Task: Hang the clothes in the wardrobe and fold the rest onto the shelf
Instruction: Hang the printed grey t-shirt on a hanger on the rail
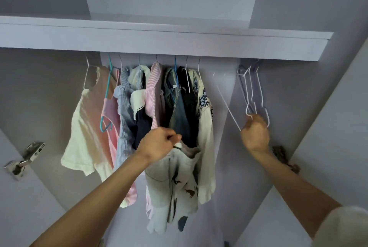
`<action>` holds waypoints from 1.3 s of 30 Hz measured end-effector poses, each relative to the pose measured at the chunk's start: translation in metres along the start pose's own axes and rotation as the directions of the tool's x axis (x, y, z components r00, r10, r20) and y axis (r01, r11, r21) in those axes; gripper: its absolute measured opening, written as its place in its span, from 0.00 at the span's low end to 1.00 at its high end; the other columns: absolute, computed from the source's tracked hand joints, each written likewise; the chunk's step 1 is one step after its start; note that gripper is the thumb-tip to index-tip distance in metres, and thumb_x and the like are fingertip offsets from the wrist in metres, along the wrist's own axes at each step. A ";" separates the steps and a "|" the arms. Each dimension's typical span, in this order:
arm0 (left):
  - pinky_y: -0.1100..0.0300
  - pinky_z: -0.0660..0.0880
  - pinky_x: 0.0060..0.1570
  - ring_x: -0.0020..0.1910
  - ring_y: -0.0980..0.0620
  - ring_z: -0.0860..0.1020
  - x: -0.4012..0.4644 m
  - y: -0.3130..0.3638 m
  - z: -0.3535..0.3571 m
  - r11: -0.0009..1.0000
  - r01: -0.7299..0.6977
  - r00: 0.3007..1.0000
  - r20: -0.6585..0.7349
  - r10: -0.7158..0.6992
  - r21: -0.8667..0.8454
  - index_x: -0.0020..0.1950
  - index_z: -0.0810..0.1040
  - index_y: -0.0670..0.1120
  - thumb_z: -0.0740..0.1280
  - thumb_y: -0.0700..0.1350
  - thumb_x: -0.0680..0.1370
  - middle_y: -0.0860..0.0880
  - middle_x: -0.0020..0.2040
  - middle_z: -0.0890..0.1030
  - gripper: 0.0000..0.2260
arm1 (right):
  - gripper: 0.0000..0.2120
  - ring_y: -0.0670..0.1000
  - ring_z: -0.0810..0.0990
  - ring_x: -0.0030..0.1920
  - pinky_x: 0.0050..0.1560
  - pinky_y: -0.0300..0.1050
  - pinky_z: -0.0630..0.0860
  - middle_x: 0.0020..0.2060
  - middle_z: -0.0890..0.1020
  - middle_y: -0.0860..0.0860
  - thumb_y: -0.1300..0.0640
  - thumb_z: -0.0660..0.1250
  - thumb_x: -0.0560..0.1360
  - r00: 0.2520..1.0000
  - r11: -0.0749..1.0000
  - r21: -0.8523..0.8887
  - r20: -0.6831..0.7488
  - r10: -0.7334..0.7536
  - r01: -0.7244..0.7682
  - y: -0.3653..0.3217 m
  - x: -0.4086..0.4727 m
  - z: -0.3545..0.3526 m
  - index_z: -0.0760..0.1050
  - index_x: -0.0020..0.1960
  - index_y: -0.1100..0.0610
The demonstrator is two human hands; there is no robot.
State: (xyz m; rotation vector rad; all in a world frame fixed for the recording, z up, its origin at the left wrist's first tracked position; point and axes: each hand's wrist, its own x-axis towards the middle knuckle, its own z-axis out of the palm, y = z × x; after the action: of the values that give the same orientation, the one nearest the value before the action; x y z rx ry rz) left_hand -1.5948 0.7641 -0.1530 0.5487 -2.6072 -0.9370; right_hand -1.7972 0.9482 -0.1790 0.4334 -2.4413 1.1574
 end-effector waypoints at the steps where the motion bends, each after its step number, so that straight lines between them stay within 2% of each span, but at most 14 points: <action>1: 0.53 0.71 0.39 0.30 0.51 0.67 -0.006 -0.006 0.003 1.000 -0.004 1.000 -0.024 0.005 0.008 0.29 0.67 0.49 0.63 0.49 0.79 0.52 0.27 0.68 0.19 | 0.12 0.63 0.76 0.54 0.52 0.51 0.70 0.51 0.78 0.65 0.68 0.56 0.77 0.998 0.996 0.065 0.032 0.061 -0.063 0.004 -0.017 0.000 0.75 0.55 0.67; 5: 0.55 0.66 0.39 0.31 0.52 0.66 -0.025 -0.026 0.017 0.992 0.045 0.997 -0.063 -0.053 -0.118 0.31 0.65 0.50 0.61 0.46 0.80 0.52 0.28 0.68 0.18 | 0.10 0.53 0.73 0.39 0.39 0.39 0.64 0.38 0.75 0.56 0.62 0.53 0.81 0.983 0.948 0.271 0.127 0.133 -0.163 0.026 -0.090 0.003 0.72 0.48 0.62; 8: 0.65 0.66 0.35 0.31 0.54 0.67 -0.036 -0.031 0.031 0.948 0.110 0.993 -0.014 -0.120 -0.299 0.32 0.67 0.47 0.59 0.44 0.81 0.51 0.30 0.70 0.17 | 0.10 0.46 0.71 0.34 0.34 0.27 0.68 0.34 0.72 0.49 0.62 0.51 0.81 0.985 0.909 0.386 0.130 0.114 -0.156 0.040 -0.141 0.004 0.69 0.45 0.59; 13: 0.77 0.68 0.34 0.38 0.55 0.72 -0.049 -0.021 0.064 0.860 0.198 0.980 0.105 -0.168 -0.471 0.45 0.73 0.44 0.58 0.41 0.82 0.51 0.38 0.74 0.07 | 0.12 0.51 0.72 0.35 0.37 0.42 0.71 0.38 0.73 0.50 0.64 0.49 0.81 0.964 0.861 0.438 0.173 0.202 -0.259 0.055 -0.178 0.000 0.66 0.45 0.52; 15: 0.80 0.68 0.35 0.39 0.58 0.73 -0.053 -0.015 0.074 0.846 0.201 0.977 0.169 -0.133 -0.493 0.53 0.75 0.44 0.59 0.43 0.81 0.53 0.41 0.75 0.06 | 0.13 0.51 0.71 0.33 0.35 0.42 0.70 0.37 0.73 0.52 0.63 0.48 0.81 0.961 0.852 0.450 0.190 0.202 -0.268 0.055 -0.188 -0.005 0.65 0.43 0.52; 17: 0.81 0.68 0.35 0.40 0.63 0.73 -0.057 -0.006 0.084 0.828 0.220 0.965 0.241 -0.106 -0.515 0.54 0.76 0.49 0.61 0.48 0.80 0.56 0.44 0.76 0.07 | 0.14 0.48 0.70 0.32 0.33 0.38 0.69 0.35 0.73 0.52 0.62 0.48 0.82 0.965 0.835 0.489 0.195 0.176 -0.251 0.058 -0.198 -0.013 0.66 0.41 0.52; 21: 0.74 0.70 0.34 0.41 0.62 0.76 -0.055 0.007 0.091 0.782 0.299 0.937 0.324 -0.132 -0.547 0.54 0.76 0.53 0.61 0.57 0.78 0.57 0.47 0.77 0.11 | 0.12 0.44 0.69 0.30 0.31 0.36 0.68 0.35 0.74 0.56 0.55 0.48 0.81 0.974 0.847 0.506 0.219 0.056 -0.162 0.061 -0.213 -0.025 0.66 0.42 0.53; 24: 0.70 0.72 0.40 0.42 0.62 0.77 -0.054 0.014 0.098 0.765 0.286 0.938 0.331 -0.102 -0.577 0.58 0.76 0.50 0.61 0.57 0.78 0.53 0.52 0.78 0.15 | 0.11 0.53 0.70 0.29 0.29 0.48 0.70 0.37 0.76 0.58 0.57 0.48 0.82 0.962 0.885 0.451 0.273 -0.018 -0.111 0.064 -0.217 -0.032 0.66 0.45 0.49; 27: 0.63 0.73 0.46 0.39 0.56 0.76 -0.055 0.020 0.102 0.753 0.203 0.975 0.197 -0.099 -0.626 0.46 0.77 0.49 0.59 0.51 0.81 0.47 0.45 0.77 0.11 | 0.10 0.62 0.74 0.31 0.32 0.57 0.73 0.39 0.77 0.60 0.56 0.48 0.81 0.946 0.937 0.346 0.319 -0.062 -0.055 0.060 -0.212 -0.035 0.66 0.48 0.48; 30: 0.62 0.71 0.44 0.37 0.54 0.71 -0.057 0.025 0.094 0.777 0.079 0.995 0.091 -0.028 -0.625 0.37 0.73 0.48 0.57 0.44 0.82 0.46 0.38 0.73 0.14 | 0.08 0.50 0.79 0.36 0.40 0.48 0.78 0.41 0.80 0.50 0.61 0.53 0.81 0.926 0.924 0.371 0.374 -0.057 -0.093 0.048 -0.202 -0.036 0.70 0.52 0.53; 32: 0.67 0.69 0.41 0.36 0.57 0.70 -0.061 0.031 0.085 0.803 -0.038 0.991 0.078 0.105 -0.595 0.36 0.70 0.48 0.57 0.41 0.82 0.48 0.36 0.71 0.14 | 0.10 0.44 0.81 0.42 0.48 0.42 0.77 0.43 0.81 0.47 0.64 0.58 0.79 0.896 0.859 0.483 0.438 -0.068 -0.171 0.034 -0.193 -0.038 0.73 0.50 0.50; 34: 0.72 0.68 0.38 0.33 0.62 0.69 -0.063 0.033 0.072 0.825 -0.141 0.978 0.050 0.200 -0.547 0.37 0.69 0.47 0.56 0.40 0.82 0.51 0.35 0.71 0.14 | 0.13 0.50 0.82 0.46 0.51 0.44 0.77 0.43 0.83 0.53 0.66 0.59 0.78 0.874 0.712 0.629 0.484 -0.045 -0.312 0.013 -0.181 -0.036 0.75 0.51 0.49; 37: 0.74 0.67 0.37 0.32 0.64 0.69 -0.065 0.031 0.051 0.850 -0.213 0.959 0.061 0.276 -0.481 0.37 0.69 0.47 0.56 0.38 0.82 0.53 0.34 0.69 0.14 | 0.10 0.52 0.82 0.40 0.45 0.42 0.78 0.38 0.84 0.54 0.60 0.59 0.79 0.852 0.373 0.781 0.521 0.051 -0.500 -0.015 -0.156 -0.033 0.70 0.59 0.53; 39: 0.71 0.67 0.39 0.34 0.62 0.68 -0.068 0.025 0.038 0.890 -0.227 0.944 0.134 0.300 -0.395 0.38 0.70 0.47 0.57 0.39 0.82 0.52 0.34 0.70 0.13 | 0.06 0.49 0.80 0.34 0.39 0.39 0.76 0.34 0.82 0.51 0.54 0.59 0.79 0.839 0.242 0.804 0.533 0.113 -0.543 -0.034 -0.136 -0.032 0.70 0.55 0.52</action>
State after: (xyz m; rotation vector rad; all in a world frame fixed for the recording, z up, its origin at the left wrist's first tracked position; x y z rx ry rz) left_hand -1.5573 0.8329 -0.1754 -0.0010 -2.4781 -1.4035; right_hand -1.6571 0.9674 -0.2033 0.4479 -1.7937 2.9932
